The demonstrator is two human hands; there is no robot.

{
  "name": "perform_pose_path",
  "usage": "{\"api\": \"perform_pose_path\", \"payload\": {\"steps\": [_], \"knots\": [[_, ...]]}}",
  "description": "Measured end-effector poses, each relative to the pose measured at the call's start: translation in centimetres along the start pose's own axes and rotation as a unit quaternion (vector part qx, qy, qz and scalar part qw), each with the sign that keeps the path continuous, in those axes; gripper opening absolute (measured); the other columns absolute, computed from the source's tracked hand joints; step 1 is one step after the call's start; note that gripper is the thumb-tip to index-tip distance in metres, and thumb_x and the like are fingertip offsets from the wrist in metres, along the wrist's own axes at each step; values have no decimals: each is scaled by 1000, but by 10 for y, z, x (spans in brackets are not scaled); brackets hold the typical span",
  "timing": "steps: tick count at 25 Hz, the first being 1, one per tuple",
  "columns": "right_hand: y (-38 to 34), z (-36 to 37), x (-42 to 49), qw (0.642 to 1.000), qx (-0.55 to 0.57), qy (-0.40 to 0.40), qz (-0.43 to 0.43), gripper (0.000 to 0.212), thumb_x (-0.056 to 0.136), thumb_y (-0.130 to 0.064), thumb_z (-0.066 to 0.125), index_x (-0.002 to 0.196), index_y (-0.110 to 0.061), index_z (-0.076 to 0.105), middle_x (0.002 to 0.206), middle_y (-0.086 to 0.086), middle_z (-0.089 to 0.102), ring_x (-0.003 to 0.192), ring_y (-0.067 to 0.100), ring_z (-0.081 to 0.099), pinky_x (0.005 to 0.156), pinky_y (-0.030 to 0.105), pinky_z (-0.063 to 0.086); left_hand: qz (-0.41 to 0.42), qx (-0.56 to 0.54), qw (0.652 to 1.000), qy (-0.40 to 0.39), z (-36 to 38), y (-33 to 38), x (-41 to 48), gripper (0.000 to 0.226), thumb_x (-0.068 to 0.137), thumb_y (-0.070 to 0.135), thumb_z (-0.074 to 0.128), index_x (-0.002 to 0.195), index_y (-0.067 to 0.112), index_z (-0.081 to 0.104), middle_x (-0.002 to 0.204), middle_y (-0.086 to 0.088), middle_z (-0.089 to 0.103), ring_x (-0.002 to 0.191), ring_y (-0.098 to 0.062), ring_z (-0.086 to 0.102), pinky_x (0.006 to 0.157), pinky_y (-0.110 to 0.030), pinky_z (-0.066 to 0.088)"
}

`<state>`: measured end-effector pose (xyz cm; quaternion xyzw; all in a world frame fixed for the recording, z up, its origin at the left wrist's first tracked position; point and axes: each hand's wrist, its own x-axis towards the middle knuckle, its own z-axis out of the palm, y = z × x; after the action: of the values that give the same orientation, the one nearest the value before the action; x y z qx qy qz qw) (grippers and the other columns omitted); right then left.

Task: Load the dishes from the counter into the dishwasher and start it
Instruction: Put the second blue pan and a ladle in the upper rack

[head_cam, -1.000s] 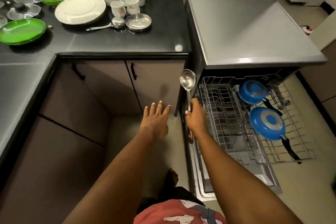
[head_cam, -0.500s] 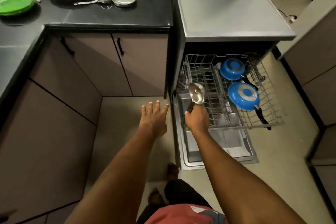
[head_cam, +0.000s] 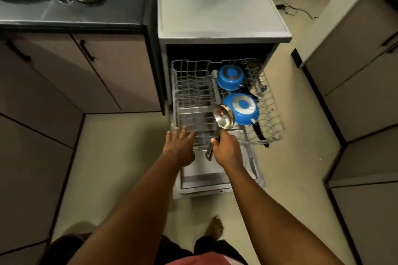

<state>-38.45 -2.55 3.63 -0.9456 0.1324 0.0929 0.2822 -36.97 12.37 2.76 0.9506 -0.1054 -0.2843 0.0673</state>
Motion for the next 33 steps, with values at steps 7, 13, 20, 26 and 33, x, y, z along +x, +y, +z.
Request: {"api": "perform_pose_path", "payload": {"steps": [7,13,20,26,33], "knots": [[86,-56,34,1000,23,8,-10,13,96,-22,55,100,-11,62,94,10,67,87,27,64,71,31,47,17,21,999,-26,12,91,38,81,98,31,51,157,20,-2,164,-14,-8,150,-34,-10,119,-54,-3],[114,-72,74,999,30,21,-2,11,95,-19,56,94,-11,63,86,6,66,79,24,61,67,29,44,2,7,999,-40,3,110,93,78,98,26,48,157,22,-2,164,-13,-9,150,-34,-11,118,-54,-5],[125,-70,144,998,42,27,24,14,95,-17,58,103,-11,66,91,9,69,83,25,61,70,31,44,10,-4,997,-75,-11,112,185,78,98,25,49,158,19,-1,164,-13,-8,150,-34,-11,120,-54,-5],[132,-82,214,994,66,82,33,16,95,-19,58,98,-6,67,88,9,68,76,19,53,67,28,36,12,3,996,-91,-26,103,275,74,100,23,43,158,14,-3,164,-13,-8,151,-31,-8,120,-50,-3],[158,-76,293,983,114,141,17,17,96,-20,59,92,-7,68,79,5,66,66,15,57,66,25,37,0,20,995,-94,-7,95,382,74,97,31,48,158,17,7,164,-12,6,150,-32,7,122,-48,6]]}}
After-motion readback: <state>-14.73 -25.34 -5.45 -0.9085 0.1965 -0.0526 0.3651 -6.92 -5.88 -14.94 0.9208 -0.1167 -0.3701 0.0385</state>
